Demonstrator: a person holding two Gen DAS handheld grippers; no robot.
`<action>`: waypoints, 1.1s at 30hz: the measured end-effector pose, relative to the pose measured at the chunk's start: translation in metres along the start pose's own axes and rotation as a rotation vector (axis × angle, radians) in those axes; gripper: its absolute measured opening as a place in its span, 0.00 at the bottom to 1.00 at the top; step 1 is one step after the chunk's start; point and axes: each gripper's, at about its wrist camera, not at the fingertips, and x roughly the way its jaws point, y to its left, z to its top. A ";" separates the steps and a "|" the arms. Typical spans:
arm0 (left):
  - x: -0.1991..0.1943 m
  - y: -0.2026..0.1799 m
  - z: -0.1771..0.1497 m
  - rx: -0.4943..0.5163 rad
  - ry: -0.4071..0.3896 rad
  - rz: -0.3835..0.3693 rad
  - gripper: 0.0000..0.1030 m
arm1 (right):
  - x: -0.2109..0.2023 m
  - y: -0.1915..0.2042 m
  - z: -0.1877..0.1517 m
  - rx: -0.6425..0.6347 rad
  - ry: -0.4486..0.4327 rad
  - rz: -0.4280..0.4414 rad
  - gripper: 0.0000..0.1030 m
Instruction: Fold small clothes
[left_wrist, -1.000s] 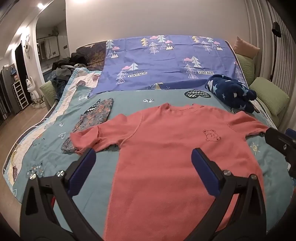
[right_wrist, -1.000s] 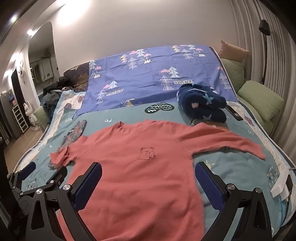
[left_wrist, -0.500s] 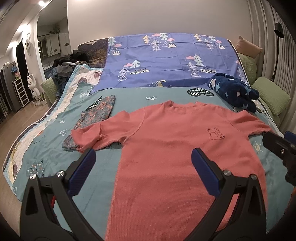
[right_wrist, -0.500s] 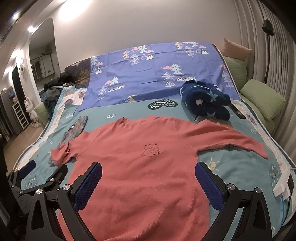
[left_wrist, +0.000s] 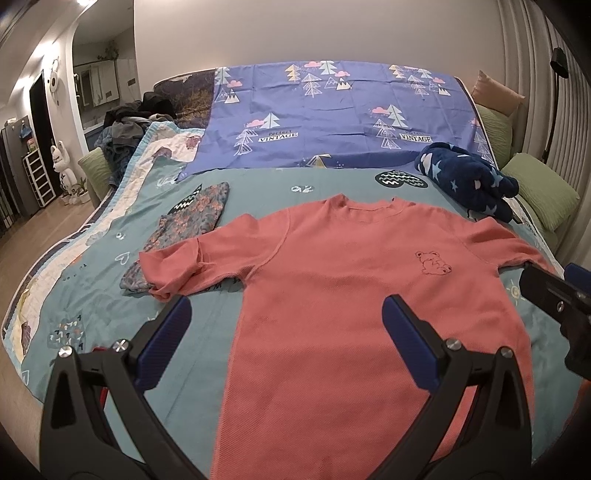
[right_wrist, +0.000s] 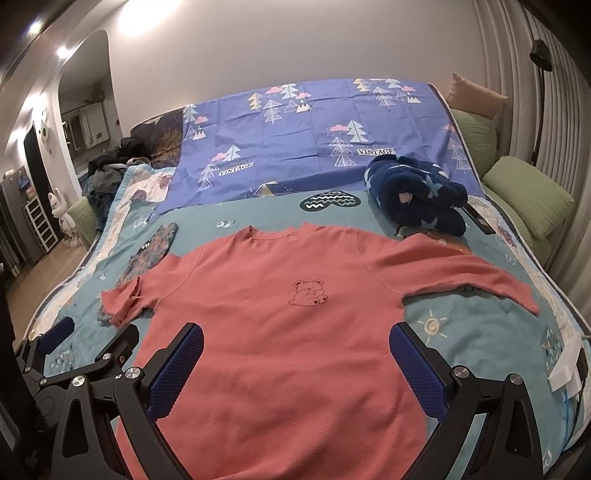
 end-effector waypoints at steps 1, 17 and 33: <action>0.000 0.001 0.000 0.000 0.004 0.001 0.99 | 0.000 0.001 0.000 -0.002 0.001 -0.001 0.99; 0.005 0.012 -0.002 -0.011 0.032 -0.003 0.99 | 0.005 0.013 0.002 -0.022 0.010 -0.006 0.99; 0.016 0.032 -0.004 -0.058 0.049 -0.011 0.99 | 0.015 0.037 0.010 -0.065 0.018 0.002 0.99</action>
